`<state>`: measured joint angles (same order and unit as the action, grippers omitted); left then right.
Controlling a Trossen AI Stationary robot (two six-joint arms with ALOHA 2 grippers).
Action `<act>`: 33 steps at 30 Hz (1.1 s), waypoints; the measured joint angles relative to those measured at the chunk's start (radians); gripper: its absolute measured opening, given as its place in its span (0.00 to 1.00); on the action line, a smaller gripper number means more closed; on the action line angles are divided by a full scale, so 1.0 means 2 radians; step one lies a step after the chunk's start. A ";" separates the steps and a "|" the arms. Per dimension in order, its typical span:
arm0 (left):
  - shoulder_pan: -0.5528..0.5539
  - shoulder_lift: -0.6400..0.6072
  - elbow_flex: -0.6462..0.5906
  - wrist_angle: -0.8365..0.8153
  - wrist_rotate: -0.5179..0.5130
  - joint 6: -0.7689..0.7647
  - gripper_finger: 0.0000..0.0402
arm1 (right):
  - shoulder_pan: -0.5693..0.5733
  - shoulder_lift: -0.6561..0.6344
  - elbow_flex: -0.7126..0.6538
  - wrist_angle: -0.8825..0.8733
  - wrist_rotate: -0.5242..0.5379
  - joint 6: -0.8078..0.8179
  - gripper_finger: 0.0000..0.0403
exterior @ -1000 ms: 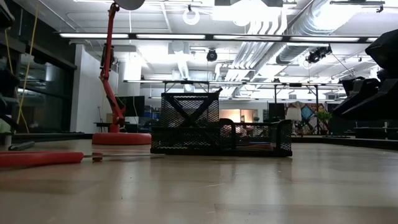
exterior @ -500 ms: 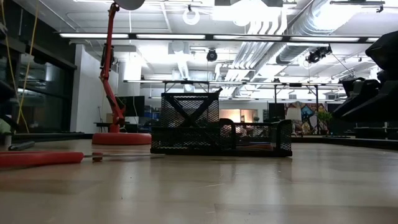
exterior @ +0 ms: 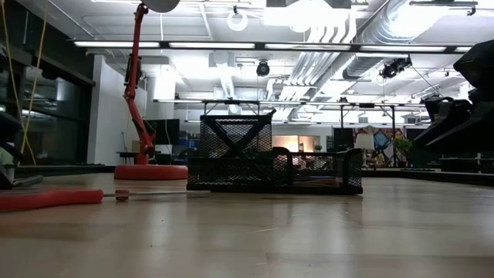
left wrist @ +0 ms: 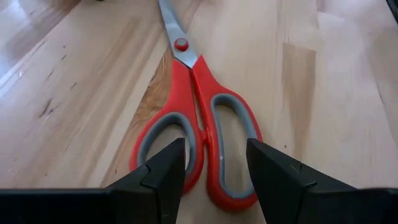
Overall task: Pick and place office supplies into organizer
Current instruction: Put the red scissors into the black desk organizer
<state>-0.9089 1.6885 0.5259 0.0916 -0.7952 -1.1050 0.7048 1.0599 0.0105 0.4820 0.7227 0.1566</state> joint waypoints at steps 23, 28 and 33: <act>0.003 0.016 -0.001 0.010 -0.018 0.044 0.28 | 0.000 0.000 0.000 -0.002 0.000 0.000 0.28; 0.003 0.016 0.000 0.015 -0.028 0.040 0.05 | 0.000 0.000 0.000 -0.002 0.000 0.000 0.28; 0.003 0.017 -0.001 0.031 -0.044 0.040 0.03 | 0.000 0.000 0.000 -0.002 0.000 0.000 0.28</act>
<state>-0.9028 1.7222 0.5236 0.1545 -0.8836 -1.0243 0.7052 1.0599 0.0105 0.4782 0.7226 0.1566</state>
